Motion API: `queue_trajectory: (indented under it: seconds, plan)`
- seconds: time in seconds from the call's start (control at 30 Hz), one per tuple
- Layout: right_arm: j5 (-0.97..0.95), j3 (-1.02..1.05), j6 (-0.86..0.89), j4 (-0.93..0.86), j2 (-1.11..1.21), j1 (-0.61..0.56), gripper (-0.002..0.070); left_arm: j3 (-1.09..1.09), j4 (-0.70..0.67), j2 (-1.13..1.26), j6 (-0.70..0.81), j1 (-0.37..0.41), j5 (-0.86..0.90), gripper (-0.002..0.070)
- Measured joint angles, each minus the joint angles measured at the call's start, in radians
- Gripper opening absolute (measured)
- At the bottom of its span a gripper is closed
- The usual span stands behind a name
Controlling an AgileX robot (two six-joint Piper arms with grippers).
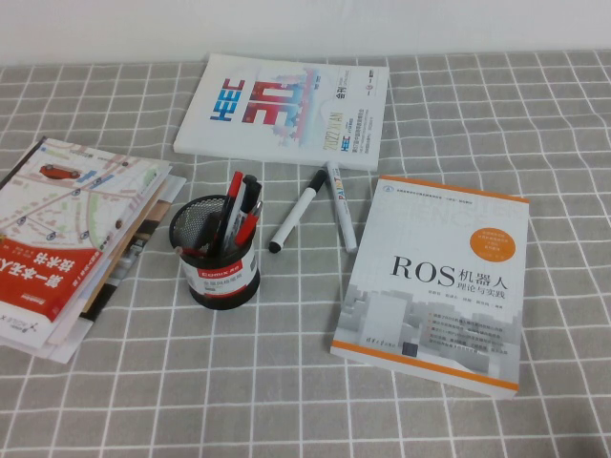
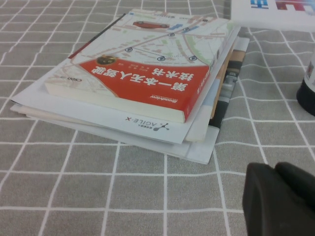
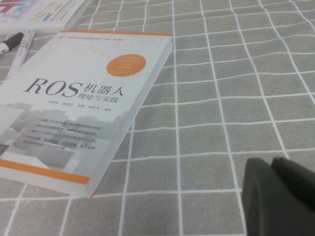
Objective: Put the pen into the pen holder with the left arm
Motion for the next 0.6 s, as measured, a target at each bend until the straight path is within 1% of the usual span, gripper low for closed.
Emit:
queue_trajectory:
  seconds: [0.6]
  plan:
    - [0.000,0.000,0.000,0.000,0.000,0.000,-0.0015,0.000,0.000,0.000,0.000,0.000,0.006,-0.0001]
